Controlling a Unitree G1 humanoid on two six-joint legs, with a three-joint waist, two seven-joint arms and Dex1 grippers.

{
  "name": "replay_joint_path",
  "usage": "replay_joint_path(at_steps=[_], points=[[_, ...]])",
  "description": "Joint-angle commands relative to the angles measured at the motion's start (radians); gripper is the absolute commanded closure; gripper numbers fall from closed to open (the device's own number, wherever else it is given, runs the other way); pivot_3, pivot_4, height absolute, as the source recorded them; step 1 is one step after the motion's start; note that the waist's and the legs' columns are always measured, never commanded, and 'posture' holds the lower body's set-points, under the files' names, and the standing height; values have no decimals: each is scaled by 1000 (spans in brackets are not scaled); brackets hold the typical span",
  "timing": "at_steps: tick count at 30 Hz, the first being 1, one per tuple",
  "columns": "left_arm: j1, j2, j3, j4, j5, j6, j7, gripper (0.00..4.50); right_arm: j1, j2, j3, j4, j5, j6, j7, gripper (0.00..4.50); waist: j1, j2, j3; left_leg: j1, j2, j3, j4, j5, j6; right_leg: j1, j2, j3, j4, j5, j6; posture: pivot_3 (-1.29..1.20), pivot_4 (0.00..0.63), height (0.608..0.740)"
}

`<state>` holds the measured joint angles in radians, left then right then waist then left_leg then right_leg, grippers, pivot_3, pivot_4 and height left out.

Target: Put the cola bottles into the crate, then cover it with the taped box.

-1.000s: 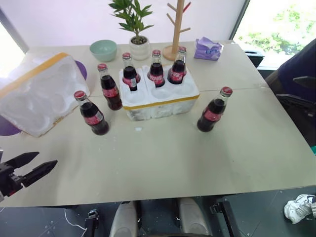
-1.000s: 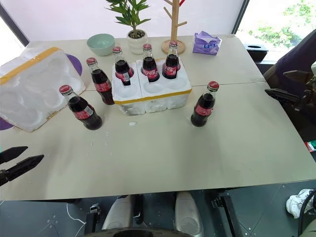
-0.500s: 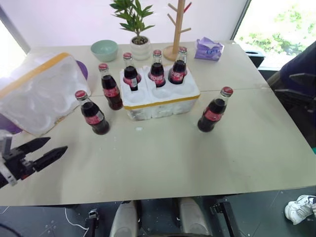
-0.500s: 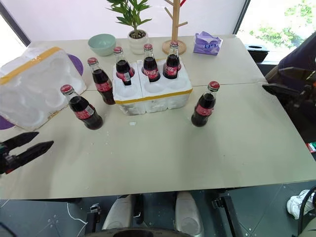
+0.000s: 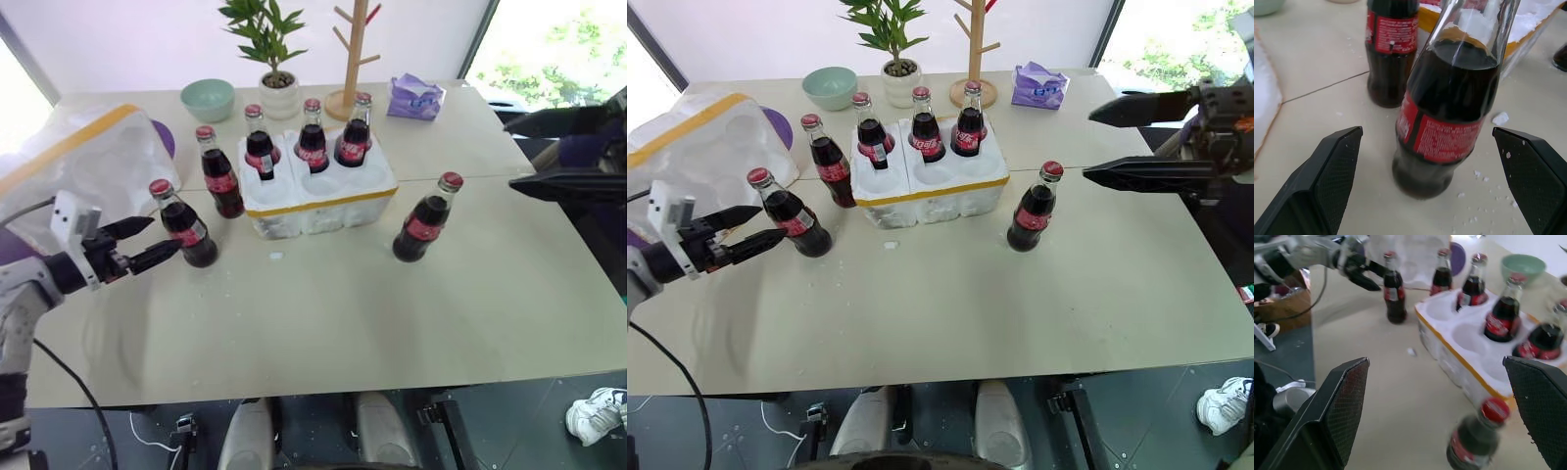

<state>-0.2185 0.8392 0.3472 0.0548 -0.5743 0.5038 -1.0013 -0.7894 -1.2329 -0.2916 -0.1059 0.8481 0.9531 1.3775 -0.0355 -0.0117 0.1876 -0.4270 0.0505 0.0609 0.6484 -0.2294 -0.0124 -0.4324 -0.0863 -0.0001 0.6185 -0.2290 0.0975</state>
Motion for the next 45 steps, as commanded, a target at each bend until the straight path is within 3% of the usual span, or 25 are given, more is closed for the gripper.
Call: replay_joint_path(at_steps=[1, 10, 13, 15, 22, 28, 33, 36, 40, 45], points=[[-51, -3, -38, 42, 24, -43, -36, 45, -40, 10, -49, -65, 85, 44, -52, 0, 0, 0, 0, 0, 0, 0, 0, 0, 0, 0, 0, 0, 0, 0, 0, 0, 150, 740], [-171, -77, -155, 147, 95, -108, -58, 45, -74, 49, -11, -116, 142, 61, -140, 0, 20, -1, 0, 0, 0, 0, 1, 0, 0, 0, 0, 0, 0, 0, 0, 0, 150, 740], [-165, -67, -149, 141, 87, -106, -83, 795, -70, 52, -8, -126, 151, 66, -154, 0, 22, -1, 0, 0, 0, 0, 1, 0, 0, 0, 1, 0, 1, 0, 0, 0, 150, 740], [-151, -48, -143, 124, 86, -98, -91, 1623, -65, 53, -9, -131, 155, 69, -163, 0, 23, -1, 0, 0, 0, 0, 1, 0, 0, 0, 1, 0, 1, 0, 0, 0, 150, 740], [-141, 74, -85, 13, -26, 54, -189, 1660, -24, 61, -16, -159, 152, 42, -179, 0, 18, -2, 1, 0, 1, 0, 1, 0, 0, 0, 1, 0, 1, 0, 0, 0, 150, 740], [-355, 156, -113, -24, -186, 266, -314, 1660, 2, 78, -2, -169, 131, 11, -196, 0, 32, -5, 2, -3, 0, -2, 3, 0, 0, -1, 1, -1, 2, 0, 0, 0, 150, 740], [-680, 9, -214, 41, -202, 319, -302, 1660, 24, 99, -4, -187, 141, 5, -231, 0, 49, -5, 2, -4, -1, -1, 7, 0, 1, 0, 1, -1, 2, 2, 4, 0, 150, 740], [-846, -177, -272, 157, -117, 262, -168, 1660, 29, 112, -19, -195, 150, 12, -270, 0, 50, -6, 2, -6, 0, -4, 12, 0, 2, 1, 3, 0, 4, 3, 6, 0, 150, 740], [-962, -361, -334, 326, 26, 158, 3, 1660, 55, 116, -47, -213, 162, 20, -311, 0, 47, -6, 3, -8, -1, -7, 17, 0, 2, 1, 4, -1, 7, 2, 6, 0, 150, 740], [-1018, -517, -362, 504, 142, 20, 119, 1660, 94, 117, -92, -240, 195, 35, -365, 0, 36, -6, 3, -9, 0, -7, 16, 0, 2, -2, 4, 0, 11, 3, 7, 0, 150, 740]])
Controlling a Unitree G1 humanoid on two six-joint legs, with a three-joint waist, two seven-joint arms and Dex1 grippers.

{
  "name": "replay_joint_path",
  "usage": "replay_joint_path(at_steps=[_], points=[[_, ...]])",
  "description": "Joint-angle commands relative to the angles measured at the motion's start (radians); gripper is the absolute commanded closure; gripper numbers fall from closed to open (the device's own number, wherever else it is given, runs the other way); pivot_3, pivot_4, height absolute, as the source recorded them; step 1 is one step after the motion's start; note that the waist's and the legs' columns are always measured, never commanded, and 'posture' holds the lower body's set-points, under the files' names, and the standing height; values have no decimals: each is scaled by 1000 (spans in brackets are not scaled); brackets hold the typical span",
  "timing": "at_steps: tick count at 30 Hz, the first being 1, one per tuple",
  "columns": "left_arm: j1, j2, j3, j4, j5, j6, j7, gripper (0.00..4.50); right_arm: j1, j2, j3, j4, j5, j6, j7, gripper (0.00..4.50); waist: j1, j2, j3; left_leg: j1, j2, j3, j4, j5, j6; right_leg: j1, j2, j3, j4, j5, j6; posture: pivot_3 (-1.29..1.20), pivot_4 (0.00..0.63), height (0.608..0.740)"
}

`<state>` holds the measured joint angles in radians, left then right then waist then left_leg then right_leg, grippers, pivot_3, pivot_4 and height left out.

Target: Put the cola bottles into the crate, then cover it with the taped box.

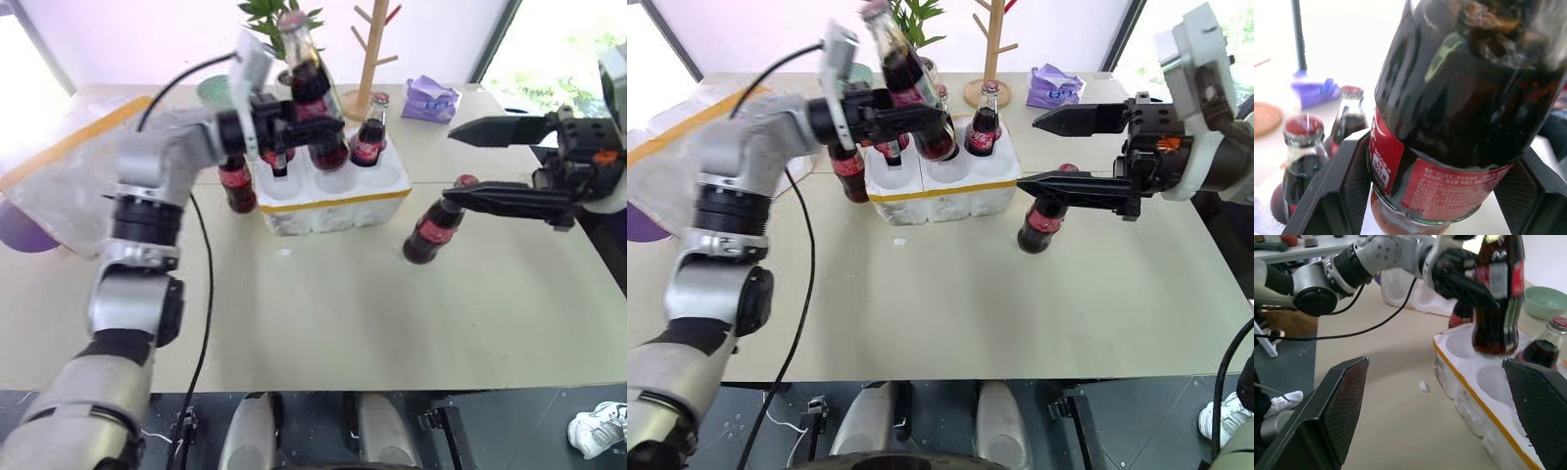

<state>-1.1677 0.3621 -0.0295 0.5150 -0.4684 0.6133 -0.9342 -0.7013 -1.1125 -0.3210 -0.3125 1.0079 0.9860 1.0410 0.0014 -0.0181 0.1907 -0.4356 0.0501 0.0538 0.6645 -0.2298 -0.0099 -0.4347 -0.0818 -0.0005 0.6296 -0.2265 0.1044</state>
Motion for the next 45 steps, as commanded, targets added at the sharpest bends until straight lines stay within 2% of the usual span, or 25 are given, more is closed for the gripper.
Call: replay_joint_path(at_steps=[1, 9, 14, 17, 18, 22, 25, 27, 29, 31, 34, 40, 45], points=[[-73, -62, 7, 68, 52, -99, 57, 1660, 15, -3, -71, -39, 41, 5, -38, 0, 0, 0, 0, 0, 0, 0, -1, 0, 0, -1, 1, 0, 0, 0, 0, 0, 150, 740], [-64, -120, -70, 196, 210, -191, 80, 1660, 94, -1, -110, -58, 46, -6, -97, 0, 9, 0, 0, -8, 0, -1, 0, 0, 0, -8, 1, 0, 1, 0, 0, 0, 150, 740], [-52, -151, -109, 260, 298, -230, 118, 1660, 107, -12, -68, -25, -30, -52, -104, 0, 11, 0, 0, -8, 0, -1, 1, 0, 0, -7, 0, 0, 1, 0, 0, 0, 150, 740], [-38, -160, -106, 259, 311, -238, 122, 154, 85, -6, -40, 1, -57, -70, -107, 0, 11, 0, 0, -8, 0, -1, 2, 0, 0, -7, 0, 0, 1, 0, 0, 0, 150, 740], [-30, -153, -93, 234, 300, -222, 115, 66, 84, -6, -27, 8, -76, -81, -108, 0, 9, 0, 0, -7, 0, -1, 2, 0, 0, -6, 0, 0, 1, 0, 0, 0, 150, 740], [46, -63, -4, -6, 172, -86, 12, 66, 97, -11, 12, 16, -137, -111, -105, 0, 1, 0, 0, -7, 0, -1, 1, 0, 0, -7, 1, 0, 1, 0, 0, 0, 150, 740], [152, 80, 100, -259, 7, 63, -101, 66, 105, -10, 7, 11, -143, -115, -98, 0, -17, 1, 0, -7, 1, -2, 0, 0, 0, -8, 1, 0, 3, 0, 0, 0, 150, 740], [220, 195, 179, -356, -84, 144, -163, 66, 109, -8, -1, 12, -143, -115, -98, 0, -20, 1, 0, -7, 1, -2, -1, 0, 0, -9, 2, 0, 3, 0, 0, 0, 150, 740], [280, 298, 233, -378, -111, 162, -198, 66, 110, -5, -4, 14, -145, -115, -100, 0, -19, 2, 0, -6, 1, -2, -1, 0, 0, -8, 2, 0, 3, 0, 0, 0, 150, 740], [317, 372, 247, -329, -68, 121, -179, 66, 111, -1, -3, 15, -148, -118, -105, 0, -14, 2, 0, -5, 1, -2, 0, 0, 0, -7, 2, -1, 3, 0, 0, 0, 150, 740], [332, 425, 233, -223, 12, 47, -123, 66, 110, 5, -1, 15, -149, -119, -111, 0, 5, 1, 0, -5, 1, -2, 2, 1, 0, -4, 0, -1, 2, -1, -2, 0, 150, 740], [292, 339, 171, -43, 121, -113, -35, 66, 89, 23, 9, 21, -147, -119, -128, 0, 21, 0, -1, -6, -1, -2, 4, 1, -1, -1, -1, -1, -1, -1, -3, 0, 150, 740], [277, 284, 114, 46, 194, -229, -20, 66, 78, 35, 11, 21, -144, -114, -138, 0, 9, 0, -1, -6, 0, -3, 3, 1, -1, -3, 0, -1, 0, 0, 0, 0, 150, 740]])
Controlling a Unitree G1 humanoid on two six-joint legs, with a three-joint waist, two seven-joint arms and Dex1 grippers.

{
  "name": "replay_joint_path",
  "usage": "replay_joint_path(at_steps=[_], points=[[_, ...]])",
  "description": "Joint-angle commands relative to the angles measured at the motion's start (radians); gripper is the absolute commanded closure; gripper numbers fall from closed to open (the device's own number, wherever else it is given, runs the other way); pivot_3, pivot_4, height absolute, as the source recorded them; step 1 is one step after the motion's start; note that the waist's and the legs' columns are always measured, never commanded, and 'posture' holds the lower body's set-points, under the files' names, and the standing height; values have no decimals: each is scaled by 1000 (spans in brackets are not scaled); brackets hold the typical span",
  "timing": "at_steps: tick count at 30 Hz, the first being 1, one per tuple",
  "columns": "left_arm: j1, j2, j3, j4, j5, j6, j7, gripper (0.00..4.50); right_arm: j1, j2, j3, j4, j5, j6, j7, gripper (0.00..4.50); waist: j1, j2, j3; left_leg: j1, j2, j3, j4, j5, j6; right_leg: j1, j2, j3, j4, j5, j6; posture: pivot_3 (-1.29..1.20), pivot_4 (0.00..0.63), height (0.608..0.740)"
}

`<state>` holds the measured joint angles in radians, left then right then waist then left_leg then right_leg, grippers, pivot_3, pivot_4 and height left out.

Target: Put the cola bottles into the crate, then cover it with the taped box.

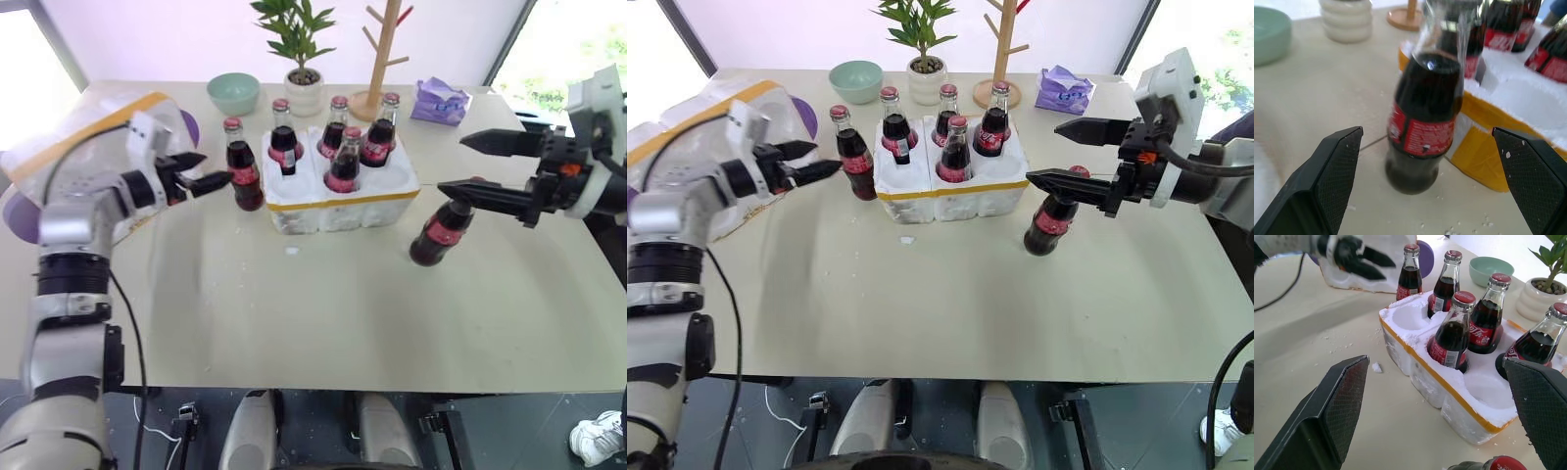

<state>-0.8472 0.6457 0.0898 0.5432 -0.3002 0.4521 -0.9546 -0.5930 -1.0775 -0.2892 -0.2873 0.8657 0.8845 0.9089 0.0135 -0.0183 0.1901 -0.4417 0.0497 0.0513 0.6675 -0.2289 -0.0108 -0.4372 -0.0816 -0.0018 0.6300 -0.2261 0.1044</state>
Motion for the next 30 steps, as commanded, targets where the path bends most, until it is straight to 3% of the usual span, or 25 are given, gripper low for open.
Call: replay_joint_path(at_steps=[1, 14, 24, 27, 29, 30], points=[[-48, -8, -10, 37, 31, -80, -5, 66, -34, 2, -20, -3, -1, -12, -9, 0, -5, 0, 0, 0, 0, 0, 0, 0, 0, -1, 0, 0, 1, 0, 0, 0, 150, 740], [-202, -107, -44, 435, 147, -333, 5, 66, -44, 36, -12, -4, 7, -6, -28, 0, 1, 0, 0, -1, 0, 0, 0, 0, 0, -1, 0, 0, 1, 0, 0, 0, 150, 740], [-248, -145, -22, 565, 166, -412, 30, 66, -37, 52, -10, -10, 12, -8, -37, 0, -1, 0, 0, 0, 0, 0, 0, 0, 0, -1, 1, 0, 1, 0, 0, 0, 150, 740], [-237, -131, -14, 554, 157, -416, 1, 878, -37, 55, -10, -10, 12, -6, -39, 0, 0, 0, 0, -1, 0, 0, 0, 0, 0, -1, 0, 0, 1, 0, 0, 0, 150, 740], [-229, -112, -7, 540, 151, -413, -14, 1807, -36, 55, -11, -12, 13, -4, -40, 0, -1, 0, 0, -1, 0, 0, 0, 0, 0, -1, 0, 0, 1, 0, 0, 0, 150, 740], [-224, -101, -4, 531, 149, -408, -23, 1812, -36, 55, -12, -13, 13, -3, -40, 0, -1, 0, 0, -1, 0, 0, 0, 0, 0, -2, 0, 0, 1, 0, 0, 0, 150, 740]])
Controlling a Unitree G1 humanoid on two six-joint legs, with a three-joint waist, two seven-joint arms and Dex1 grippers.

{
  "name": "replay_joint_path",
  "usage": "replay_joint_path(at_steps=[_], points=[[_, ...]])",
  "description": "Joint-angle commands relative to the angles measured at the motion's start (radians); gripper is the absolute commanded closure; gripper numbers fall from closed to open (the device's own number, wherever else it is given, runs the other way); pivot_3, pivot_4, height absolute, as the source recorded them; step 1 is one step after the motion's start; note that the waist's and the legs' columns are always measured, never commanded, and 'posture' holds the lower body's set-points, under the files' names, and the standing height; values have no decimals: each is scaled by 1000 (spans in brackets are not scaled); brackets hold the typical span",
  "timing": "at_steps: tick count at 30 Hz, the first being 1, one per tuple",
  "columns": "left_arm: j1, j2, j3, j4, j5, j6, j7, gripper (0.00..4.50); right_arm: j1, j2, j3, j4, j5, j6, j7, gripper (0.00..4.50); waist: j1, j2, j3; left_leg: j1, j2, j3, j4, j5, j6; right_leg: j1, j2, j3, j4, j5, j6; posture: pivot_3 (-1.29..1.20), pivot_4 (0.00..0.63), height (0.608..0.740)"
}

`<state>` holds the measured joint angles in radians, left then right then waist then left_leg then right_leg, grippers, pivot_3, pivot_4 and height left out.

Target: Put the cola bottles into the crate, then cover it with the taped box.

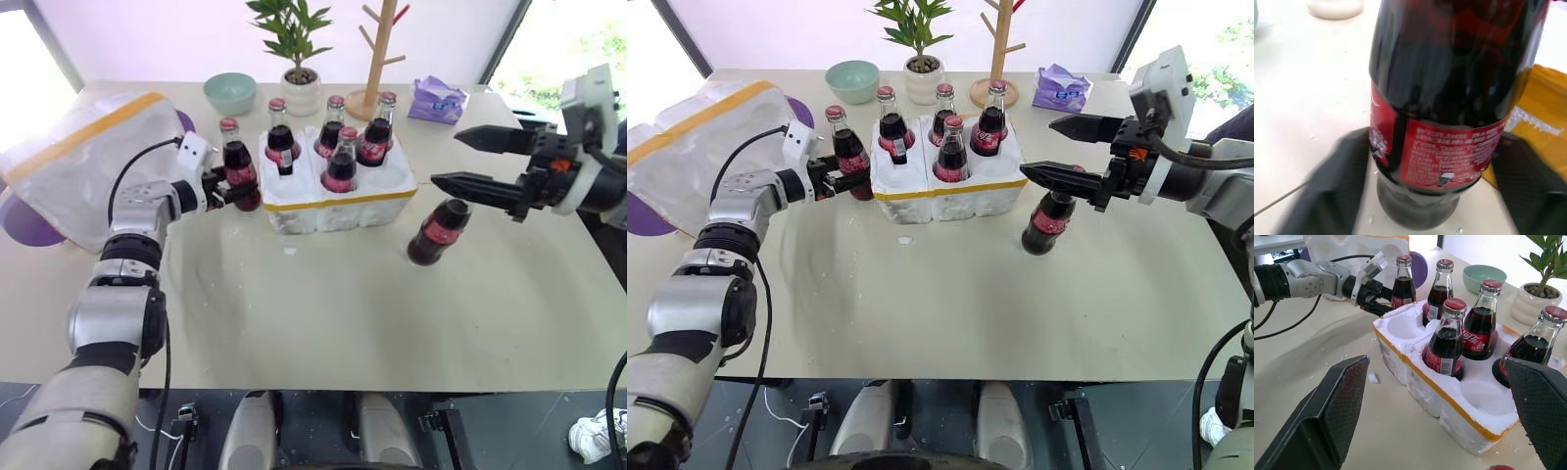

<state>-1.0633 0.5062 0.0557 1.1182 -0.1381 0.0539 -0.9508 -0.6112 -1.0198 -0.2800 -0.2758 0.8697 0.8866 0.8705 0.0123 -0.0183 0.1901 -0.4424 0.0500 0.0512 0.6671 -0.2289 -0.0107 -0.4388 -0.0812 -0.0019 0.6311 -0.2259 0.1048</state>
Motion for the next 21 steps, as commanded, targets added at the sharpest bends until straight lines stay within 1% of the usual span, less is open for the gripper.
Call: replay_joint_path(at_steps=[1, 4, 6, 9, 12, 14, 17, 21], points=[[0, 52, 32, -59, -17, -6, -42, 1812, -17, -3, -22, -25, 9, -4, -2, 0, -1, 0, 0, 0, 0, 0, 0, 0, 0, 0, 0, 0, 0, 0, 0, 0, 150, 740], [35, 98, 45, -131, -39, 30, -95, 1812, -11, -2, -28, -31, 13, 0, -6, 0, -11, 0, 0, 0, 0, 0, -1, 0, 0, -1, 0, 0, 1, 0, 0, 0, 150, 740], [72, 133, 67, -221, -79, 96, -146, 1812, -3, -2, -34, -39, 17, 3, -11, 0, -17, 0, 0, 0, 1, 0, -1, 0, 0, -2, 0, 0, 1, 0, 0, 0, 150, 740], [146, 208, 112, -441, -184, 286, -235, 1812, 16, -6, -48, -57, 28, 9, -17, 0, -24, -1, 1, -1, 1, 0, -2, 0, 0, -2, 1, 0, 1, 0, 0, 0, 150, 740], [212, 284, 155, -691, -329, 500, -328, 1812, 30, -11, -65, -68, 38, 18, -25, 0, -24, -2, 1, -2, 1, 0, -2, 0, 0, -3, 0, 0, 1, 0, 0, 0, 150, 740], [204, 307, 185, -795, -420, 619, -339, 1812, 38, -11, -75, -74, 41, 23, -32, 0, -17, -2, 2, -2, 1, -1, -2, 0, 0, -3, 0, 0, 1, 0, 0, 0, 150, 740], [124, 270, 206, -833, -480, 697, -271, 1812, 53, -10, -88, -86, 46, 26, -39, 0, 1, -2, 1, -1, 1, -1, 0, 0, 0, -1, 0, 0, 1, 0, 0, 0, 150, 740], [45, 181, 141, -742, -414, 607, -215, 1812, 62, -5, -92, -96, 51, 27, -53, 0, 1, -2, 1, 2, 0, -1, 1, 0, 0, 4, 0, 0, -1, 0, -1, 0, 150, 740]])
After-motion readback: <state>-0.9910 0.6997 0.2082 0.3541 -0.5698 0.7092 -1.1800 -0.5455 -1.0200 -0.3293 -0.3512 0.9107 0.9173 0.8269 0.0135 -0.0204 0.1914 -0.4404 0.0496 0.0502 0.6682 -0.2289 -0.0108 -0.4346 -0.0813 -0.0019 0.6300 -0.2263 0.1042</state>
